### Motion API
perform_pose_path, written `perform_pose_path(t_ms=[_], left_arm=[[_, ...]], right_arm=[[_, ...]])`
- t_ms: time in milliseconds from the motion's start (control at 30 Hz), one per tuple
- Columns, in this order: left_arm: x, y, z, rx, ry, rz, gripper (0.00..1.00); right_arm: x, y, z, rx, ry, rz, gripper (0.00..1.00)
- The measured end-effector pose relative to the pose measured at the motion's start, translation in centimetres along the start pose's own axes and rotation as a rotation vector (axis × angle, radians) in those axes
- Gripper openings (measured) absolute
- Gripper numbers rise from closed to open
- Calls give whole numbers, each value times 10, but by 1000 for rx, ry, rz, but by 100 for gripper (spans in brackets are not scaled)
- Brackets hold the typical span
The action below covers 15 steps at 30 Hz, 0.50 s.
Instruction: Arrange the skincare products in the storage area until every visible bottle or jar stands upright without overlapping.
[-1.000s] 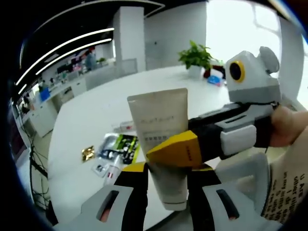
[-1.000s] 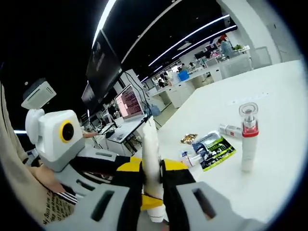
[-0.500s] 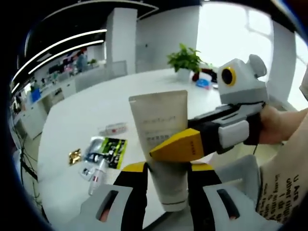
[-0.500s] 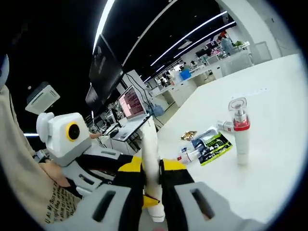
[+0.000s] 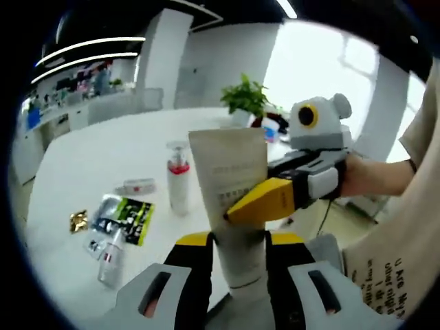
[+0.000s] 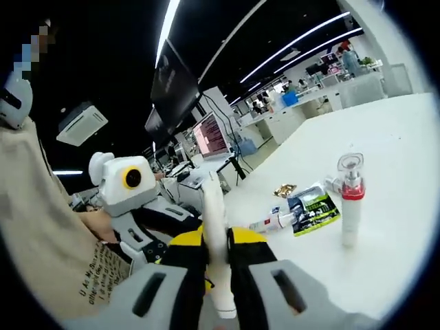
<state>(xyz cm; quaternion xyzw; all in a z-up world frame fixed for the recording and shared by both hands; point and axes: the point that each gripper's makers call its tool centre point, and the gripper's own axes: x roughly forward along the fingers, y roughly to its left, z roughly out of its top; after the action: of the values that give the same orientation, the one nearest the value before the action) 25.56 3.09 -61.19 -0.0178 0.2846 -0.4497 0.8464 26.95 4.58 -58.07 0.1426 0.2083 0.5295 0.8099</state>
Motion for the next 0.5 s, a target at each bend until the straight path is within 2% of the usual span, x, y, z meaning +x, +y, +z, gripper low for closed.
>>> perform_pose_path(t_ms=[167,300,367,500], left_arm=[[-3,-1,1,-19,-8,-28,26],[-6,-11,4,-27,-21,-123,24],[-8,-21,7,-15,-18,-192,22],[-9,-28,19,21,-34,-251,20]], right_arm=[[4,8,3,-50,19,47,11],[-3,18,5,-83,46,147,11],[-9,22,10,-88,53,193,11],[-18,25,19,-93,61,238,10]])
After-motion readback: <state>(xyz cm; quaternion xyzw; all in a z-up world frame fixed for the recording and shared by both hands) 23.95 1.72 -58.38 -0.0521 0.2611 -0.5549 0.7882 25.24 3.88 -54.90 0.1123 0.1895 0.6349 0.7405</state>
